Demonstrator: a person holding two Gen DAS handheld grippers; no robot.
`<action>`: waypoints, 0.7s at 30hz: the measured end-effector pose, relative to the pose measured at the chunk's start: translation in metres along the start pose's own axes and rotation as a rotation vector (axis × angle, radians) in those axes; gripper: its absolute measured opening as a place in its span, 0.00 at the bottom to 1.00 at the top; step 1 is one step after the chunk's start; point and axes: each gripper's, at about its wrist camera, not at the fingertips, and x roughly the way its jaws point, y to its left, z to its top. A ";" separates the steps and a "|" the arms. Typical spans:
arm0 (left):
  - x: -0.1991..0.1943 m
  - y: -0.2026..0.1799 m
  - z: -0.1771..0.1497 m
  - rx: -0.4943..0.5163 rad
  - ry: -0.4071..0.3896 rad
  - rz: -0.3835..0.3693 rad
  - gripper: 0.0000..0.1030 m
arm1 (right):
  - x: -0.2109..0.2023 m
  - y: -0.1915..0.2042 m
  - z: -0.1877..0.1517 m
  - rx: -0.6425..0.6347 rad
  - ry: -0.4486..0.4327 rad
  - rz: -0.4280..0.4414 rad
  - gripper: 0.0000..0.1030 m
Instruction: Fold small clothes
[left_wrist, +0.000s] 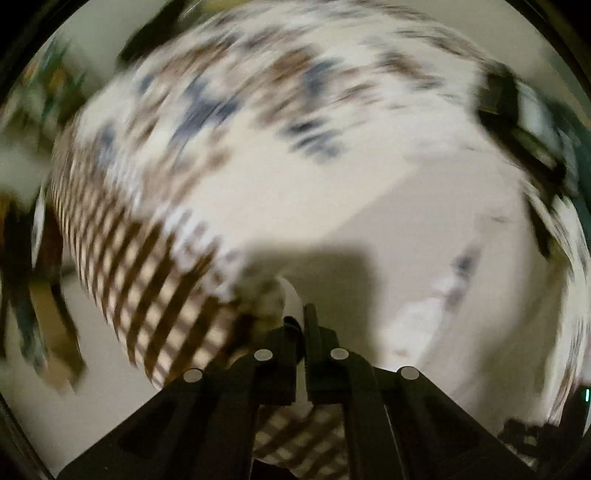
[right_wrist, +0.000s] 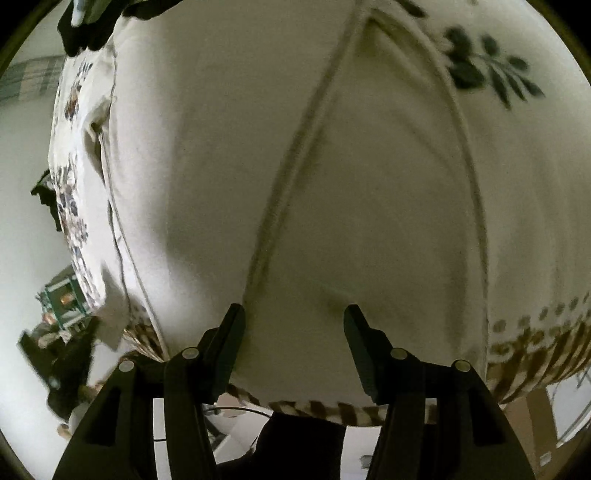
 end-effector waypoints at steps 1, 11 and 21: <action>-0.016 -0.026 0.000 0.080 -0.025 -0.021 0.01 | -0.002 -0.004 -0.002 0.011 -0.003 0.007 0.56; -0.053 -0.258 -0.116 0.757 0.029 -0.239 0.01 | -0.066 -0.088 -0.009 0.140 -0.096 0.047 0.56; -0.003 -0.298 -0.163 0.851 0.189 -0.204 0.06 | -0.087 -0.170 -0.026 0.254 -0.107 0.074 0.56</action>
